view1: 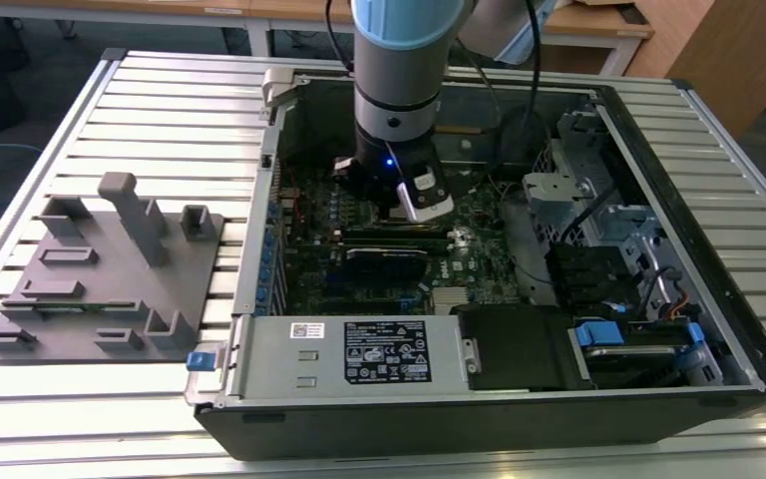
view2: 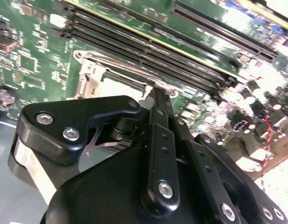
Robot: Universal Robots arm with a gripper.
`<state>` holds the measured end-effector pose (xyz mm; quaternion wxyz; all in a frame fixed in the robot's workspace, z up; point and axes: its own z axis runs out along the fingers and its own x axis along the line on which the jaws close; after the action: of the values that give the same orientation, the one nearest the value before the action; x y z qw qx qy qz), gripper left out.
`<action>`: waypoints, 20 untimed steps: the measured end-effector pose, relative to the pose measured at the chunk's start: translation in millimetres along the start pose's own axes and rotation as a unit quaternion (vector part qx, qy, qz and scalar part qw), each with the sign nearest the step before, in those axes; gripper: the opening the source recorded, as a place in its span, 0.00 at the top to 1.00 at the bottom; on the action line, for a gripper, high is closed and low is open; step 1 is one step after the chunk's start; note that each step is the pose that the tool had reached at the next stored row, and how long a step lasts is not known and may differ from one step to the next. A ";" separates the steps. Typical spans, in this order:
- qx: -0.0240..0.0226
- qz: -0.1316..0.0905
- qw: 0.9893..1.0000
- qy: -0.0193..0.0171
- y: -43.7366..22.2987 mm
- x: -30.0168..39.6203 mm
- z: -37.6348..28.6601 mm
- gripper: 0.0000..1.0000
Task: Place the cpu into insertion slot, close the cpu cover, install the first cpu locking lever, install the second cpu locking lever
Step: 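Install the second cpu locking lever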
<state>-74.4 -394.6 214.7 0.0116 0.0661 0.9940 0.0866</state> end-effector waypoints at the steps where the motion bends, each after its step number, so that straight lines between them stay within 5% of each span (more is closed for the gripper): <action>1: 0.000 0.000 1.000 0.000 0.7 -0.8 0.1 0.90; 5: 0.002 0.000 1.000 0.000 6.4 -2.0 1.2 0.90; 12: 0.015 -0.001 1.000 -0.002 20.7 -4.8 4.2 0.90; 20: 0.019 -0.001 1.000 -0.002 28.3 -23.1 6.4 0.90</action>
<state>-47.6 -368.9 213.5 0.0125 0.0658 0.9955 0.0674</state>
